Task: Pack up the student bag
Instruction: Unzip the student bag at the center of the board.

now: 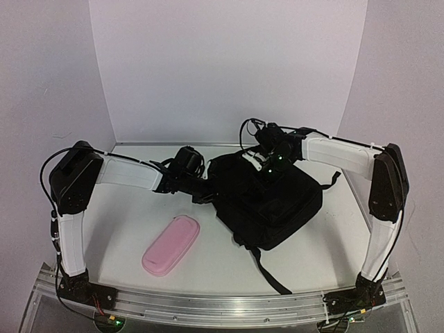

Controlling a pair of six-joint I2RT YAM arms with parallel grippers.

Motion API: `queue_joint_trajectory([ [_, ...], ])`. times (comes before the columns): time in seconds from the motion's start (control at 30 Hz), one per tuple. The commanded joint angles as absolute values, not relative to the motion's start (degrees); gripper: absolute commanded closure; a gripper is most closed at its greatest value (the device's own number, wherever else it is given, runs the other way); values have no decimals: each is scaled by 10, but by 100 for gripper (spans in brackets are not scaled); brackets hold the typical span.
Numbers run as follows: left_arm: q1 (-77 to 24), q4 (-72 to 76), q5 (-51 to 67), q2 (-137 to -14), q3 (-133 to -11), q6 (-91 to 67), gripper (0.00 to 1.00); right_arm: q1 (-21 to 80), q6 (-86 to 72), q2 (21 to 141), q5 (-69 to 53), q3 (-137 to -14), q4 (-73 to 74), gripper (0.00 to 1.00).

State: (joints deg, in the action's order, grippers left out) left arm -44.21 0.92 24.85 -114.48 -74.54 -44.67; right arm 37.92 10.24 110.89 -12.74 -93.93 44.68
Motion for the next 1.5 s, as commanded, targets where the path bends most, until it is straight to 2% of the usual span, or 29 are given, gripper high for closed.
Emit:
queue_joint_trajectory([
  [0.0, -448, -12, 245, -1147, -751, -427, 100, 370, 106, 1074, -88, -963, 446, 100],
  [0.47, -419, -38, 205, -1112, -718, -418, 100, 258, 132, 1064, -71, -969, 446, 100],
  [1.0, -402, -59, 199, -1089, -706, -409, 100, 136, 156, 1137, -67, -1050, 446, 100],
  [1.17, -402, -85, 206, -1086, -723, -389, 98, 134, 142, 1132, -134, -1037, 457, 100],
  [1.2, -405, -104, 206, -1080, -731, -381, 88, 134, 138, 1128, -157, -1034, 464, 100],
  [1.23, -408, -121, 199, -1070, -736, -370, 73, 135, 132, 1123, -176, -1032, 470, 93],
  [1.3, -416, -161, 180, -1042, -742, -345, 46, 135, 121, 1104, -209, -1023, 477, 71],
  [1.33, -418, -185, 171, -1026, -741, -333, 37, 135, 118, 1093, -226, -1017, 480, 60],
  [1.4, -418, -224, 161, -995, -727, -316, 25, 137, 113, 1068, -250, -1004, 483, 43],
  [1.47, -418, -263, 149, -955, -704, -304, 17, 139, 112, 1044, -275, -997, 489, 33],
])
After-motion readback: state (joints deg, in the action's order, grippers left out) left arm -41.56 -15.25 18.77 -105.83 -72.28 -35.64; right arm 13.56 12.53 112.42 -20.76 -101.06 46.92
